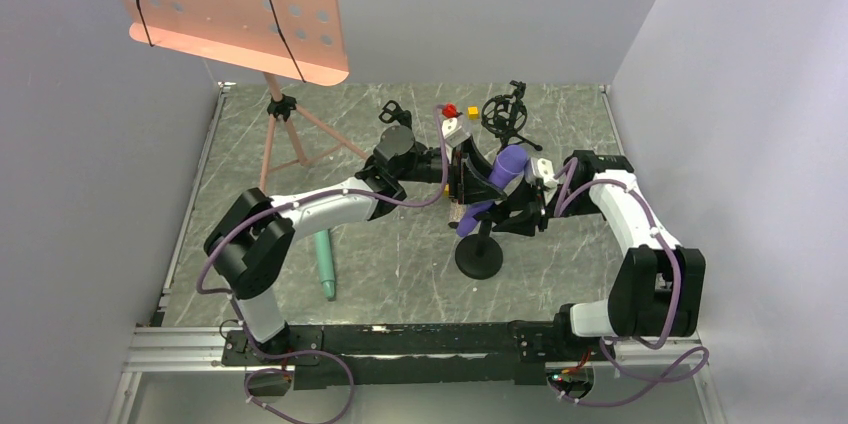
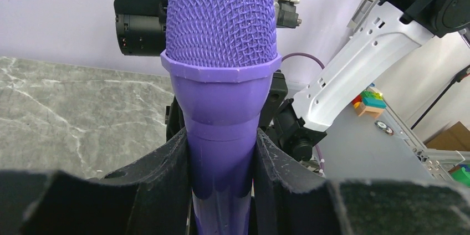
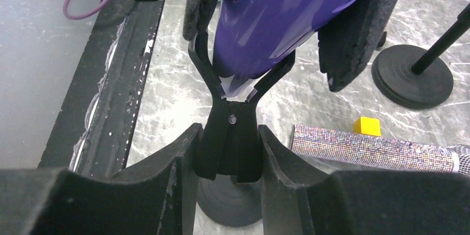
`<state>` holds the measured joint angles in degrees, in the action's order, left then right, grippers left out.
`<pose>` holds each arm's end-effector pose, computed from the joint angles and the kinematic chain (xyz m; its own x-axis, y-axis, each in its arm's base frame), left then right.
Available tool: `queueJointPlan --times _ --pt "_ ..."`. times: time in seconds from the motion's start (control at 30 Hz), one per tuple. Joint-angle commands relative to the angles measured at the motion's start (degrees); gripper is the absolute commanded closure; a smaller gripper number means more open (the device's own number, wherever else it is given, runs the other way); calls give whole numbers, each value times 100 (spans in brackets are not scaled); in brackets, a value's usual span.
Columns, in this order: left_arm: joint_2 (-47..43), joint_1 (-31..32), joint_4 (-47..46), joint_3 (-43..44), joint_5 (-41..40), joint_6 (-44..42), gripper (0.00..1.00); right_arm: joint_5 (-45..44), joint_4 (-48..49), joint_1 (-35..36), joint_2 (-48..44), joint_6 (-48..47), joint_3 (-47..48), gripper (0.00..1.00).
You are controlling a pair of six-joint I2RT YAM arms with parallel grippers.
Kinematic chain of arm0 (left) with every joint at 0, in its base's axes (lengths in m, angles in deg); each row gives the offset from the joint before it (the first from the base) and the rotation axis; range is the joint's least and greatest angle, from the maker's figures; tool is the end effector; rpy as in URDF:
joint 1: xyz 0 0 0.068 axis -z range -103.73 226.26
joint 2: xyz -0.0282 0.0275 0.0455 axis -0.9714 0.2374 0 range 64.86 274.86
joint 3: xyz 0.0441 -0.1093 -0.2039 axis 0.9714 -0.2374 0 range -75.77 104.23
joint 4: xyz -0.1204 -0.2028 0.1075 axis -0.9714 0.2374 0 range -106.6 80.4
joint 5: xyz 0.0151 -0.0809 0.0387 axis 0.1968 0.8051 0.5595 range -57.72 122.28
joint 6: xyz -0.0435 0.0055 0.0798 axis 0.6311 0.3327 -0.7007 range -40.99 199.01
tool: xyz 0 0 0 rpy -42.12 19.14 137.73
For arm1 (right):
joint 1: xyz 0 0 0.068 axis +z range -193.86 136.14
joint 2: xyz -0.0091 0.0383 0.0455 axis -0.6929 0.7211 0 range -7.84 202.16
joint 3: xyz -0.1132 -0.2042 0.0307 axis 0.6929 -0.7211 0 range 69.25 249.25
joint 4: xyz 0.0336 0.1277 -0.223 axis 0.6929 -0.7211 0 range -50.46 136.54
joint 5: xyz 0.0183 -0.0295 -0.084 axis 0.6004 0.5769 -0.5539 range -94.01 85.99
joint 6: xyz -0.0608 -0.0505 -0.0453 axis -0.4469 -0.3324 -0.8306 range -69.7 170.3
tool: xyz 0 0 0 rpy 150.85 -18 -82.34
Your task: Attach the microphones to the stand
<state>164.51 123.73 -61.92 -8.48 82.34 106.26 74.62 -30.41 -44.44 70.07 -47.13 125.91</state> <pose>0.2366 -0.3502 0.2847 -0.3132 -0.0936 -0.9451 0.9390 -0.1792 -0.2934 0.2085 0.0778 0.2127 -0.0127 -0.1954 -0.9806 -0.9998 -0.0152 0.0160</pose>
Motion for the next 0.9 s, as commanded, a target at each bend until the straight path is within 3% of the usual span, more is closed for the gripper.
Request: queueJointPlan --times 0.0,0.07,0.27,0.53,0.6,0.87 --pt "183 65 -358 77 18 55 100 199 -707 93 121 -714 225 85" --pt "186 63 -323 43 37 29 100 220 -774 93 149 -796 231 79" --pt "135 63 -240 -148 47 -48 100 313 -827 -97 114 -886 162 44" --pt "150 68 -281 -304 39 -30 100 409 -881 -172 79 -993 93 19" --pt "186 76 -320 -305 39 3 100 448 -886 -207 47 -996 74 2" --pt "124 81 -221 -419 21 -104 100 403 -892 -570 -60 -882 103 0"
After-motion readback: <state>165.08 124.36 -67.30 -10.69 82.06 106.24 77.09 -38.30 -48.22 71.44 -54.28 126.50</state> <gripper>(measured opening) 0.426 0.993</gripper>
